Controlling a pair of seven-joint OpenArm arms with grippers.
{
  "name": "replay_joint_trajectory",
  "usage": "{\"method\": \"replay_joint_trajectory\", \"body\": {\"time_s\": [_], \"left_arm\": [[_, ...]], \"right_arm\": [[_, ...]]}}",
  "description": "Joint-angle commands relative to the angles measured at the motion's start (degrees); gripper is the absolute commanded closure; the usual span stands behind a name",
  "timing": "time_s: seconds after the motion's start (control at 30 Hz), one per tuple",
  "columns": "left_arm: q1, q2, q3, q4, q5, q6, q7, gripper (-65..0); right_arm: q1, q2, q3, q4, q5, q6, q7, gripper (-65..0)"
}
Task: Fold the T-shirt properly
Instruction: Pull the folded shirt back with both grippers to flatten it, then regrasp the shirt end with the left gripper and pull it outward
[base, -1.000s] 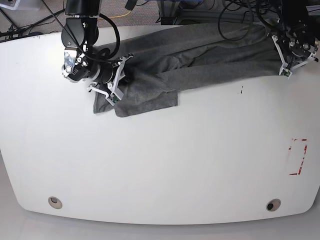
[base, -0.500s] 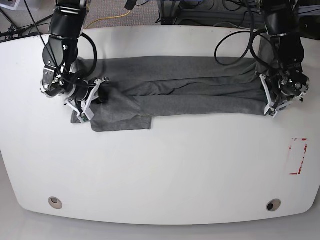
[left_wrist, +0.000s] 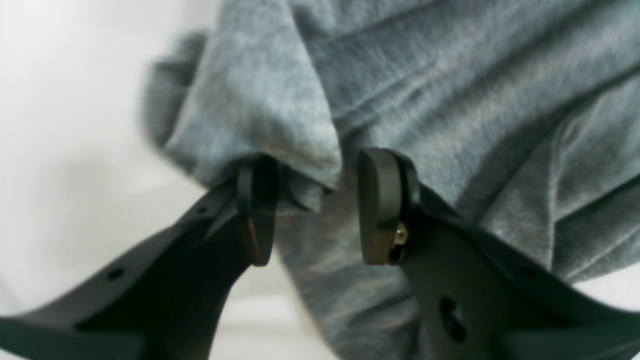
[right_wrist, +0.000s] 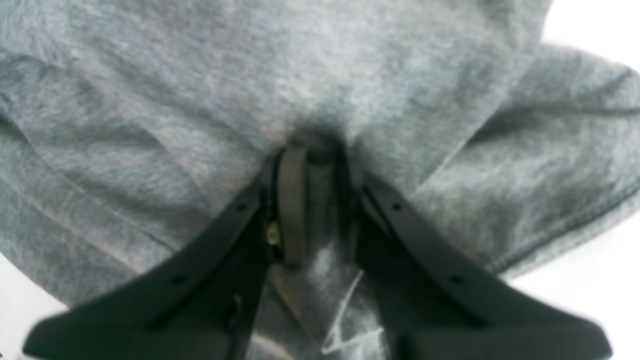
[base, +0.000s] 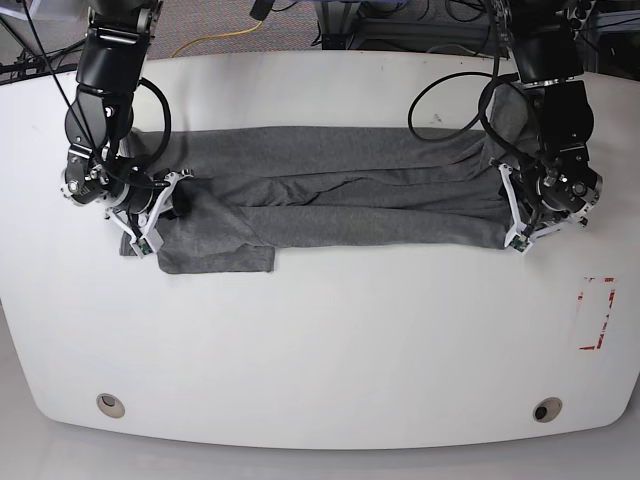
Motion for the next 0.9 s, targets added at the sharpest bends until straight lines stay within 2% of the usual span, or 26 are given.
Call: {"method": "replay_joint_trajectory", "body": {"time_s": [0.0, 0.1, 0.23, 0.33, 0.5, 0.63, 0.73, 0.87], "left_arm": [[-1.4, -0.7, -1.0, 3.5, -1.8, 0.0, 0.4, -29.0], [-1.2, -0.8, -3.3, 7.7, -7.9, 0.0, 2.1, -36.5], [0.2, -1.1, -7.3, 12.8, -15.9, 0.0, 7.3, -36.9], [2.4, -1.2, -7.4, 17.2, -19.0, 0.0, 10.0, -36.9], [9.0, -1.4, -4.9, 23.0, -19.1, 0.0, 11.3, -36.9], [14.5, -3.4, -2.3, 23.4, -19.1, 0.0, 11.2, -36.7], [17.9, -3.6, -2.3, 23.3, -18.9, 0.0, 10.0, -36.7], [22.7, -4.7, -1.1, 23.5, -15.2, 0.0, 7.4, -36.5]], "right_arm": [[0.6, 0.6, 0.1, 0.4, -2.5, -0.5, -1.9, -10.1], [0.6, -0.3, 0.1, 0.4, -2.5, -0.5, -1.9, -10.1], [0.6, -0.5, 0.1, 0.4, -2.5, -0.5, -2.0, -10.1], [0.6, -0.5, 0.1, 0.4, -2.5, -0.5, -2.0, -10.1], [0.6, -0.6, 0.2, 0.4, -2.5, -0.5, -2.0, -10.1], [0.6, -0.6, 0.2, 0.4, -2.5, -0.5, -2.0, -10.1], [0.6, -0.6, 0.2, 0.4, -2.5, -0.5, -2.0, -10.1], [0.4, -0.6, 0.2, 0.4, -2.5, -0.5, -1.9, -10.1]]}}
